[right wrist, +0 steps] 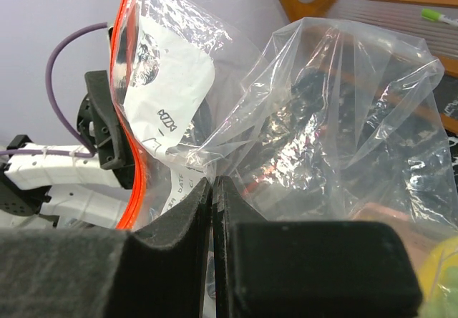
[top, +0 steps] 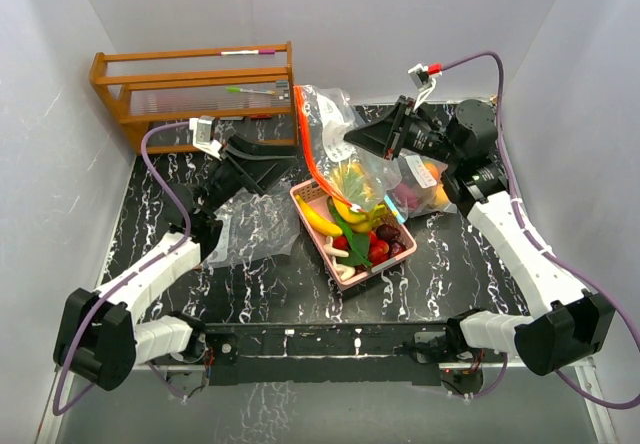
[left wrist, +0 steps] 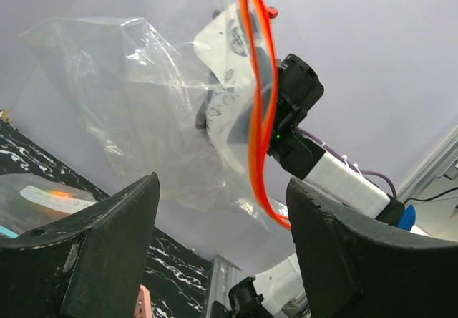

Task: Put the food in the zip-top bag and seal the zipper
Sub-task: Open the zipper of the food storage bag.

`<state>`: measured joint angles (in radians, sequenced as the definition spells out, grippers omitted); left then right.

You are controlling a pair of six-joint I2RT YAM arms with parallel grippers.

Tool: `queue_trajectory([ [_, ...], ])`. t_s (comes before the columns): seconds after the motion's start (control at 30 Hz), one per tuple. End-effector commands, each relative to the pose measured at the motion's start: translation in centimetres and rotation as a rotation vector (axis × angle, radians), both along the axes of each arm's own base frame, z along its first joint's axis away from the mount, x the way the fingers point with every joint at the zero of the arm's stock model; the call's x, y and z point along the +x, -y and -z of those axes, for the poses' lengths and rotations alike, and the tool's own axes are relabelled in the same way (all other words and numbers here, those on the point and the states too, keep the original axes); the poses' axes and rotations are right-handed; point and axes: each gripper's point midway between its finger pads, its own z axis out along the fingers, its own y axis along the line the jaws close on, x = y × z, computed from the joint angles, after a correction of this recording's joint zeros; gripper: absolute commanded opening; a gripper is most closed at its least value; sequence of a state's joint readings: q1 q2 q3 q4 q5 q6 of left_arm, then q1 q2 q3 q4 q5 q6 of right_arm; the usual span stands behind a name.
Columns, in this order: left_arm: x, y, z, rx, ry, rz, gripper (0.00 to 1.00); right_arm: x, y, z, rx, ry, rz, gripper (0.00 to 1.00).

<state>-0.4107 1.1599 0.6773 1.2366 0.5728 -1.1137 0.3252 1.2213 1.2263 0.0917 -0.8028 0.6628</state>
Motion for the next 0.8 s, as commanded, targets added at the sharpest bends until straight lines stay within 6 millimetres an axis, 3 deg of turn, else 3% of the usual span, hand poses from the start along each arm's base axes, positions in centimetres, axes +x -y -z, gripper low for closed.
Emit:
queue_trajectory([
  [0.0, -0.4, -0.2, -2.9, -0.056, 0.111, -0.024, 0.68, -1.5, -0.2, -1.5, 0.040, 0.055, -0.071, 0.08],
  [0.23, -1.0, -0.5, -5.9, -0.126, 0.182, -0.001, 0.56, -2.4, -0.4, -1.1, 0.058, 0.028, -0.126, 0.08],
  [0.37, -1.1, -0.5, -6.8, -0.144, 0.195, 0.008, 0.54, -2.6, -0.5, -1.1, 0.057, 0.028, -0.134, 0.08],
  [0.77, -0.4, 0.3, -6.7, -0.128, 0.178, 0.017, 0.51, -2.6, -0.5, -0.9, 0.060, 0.019, -0.135, 0.08],
])
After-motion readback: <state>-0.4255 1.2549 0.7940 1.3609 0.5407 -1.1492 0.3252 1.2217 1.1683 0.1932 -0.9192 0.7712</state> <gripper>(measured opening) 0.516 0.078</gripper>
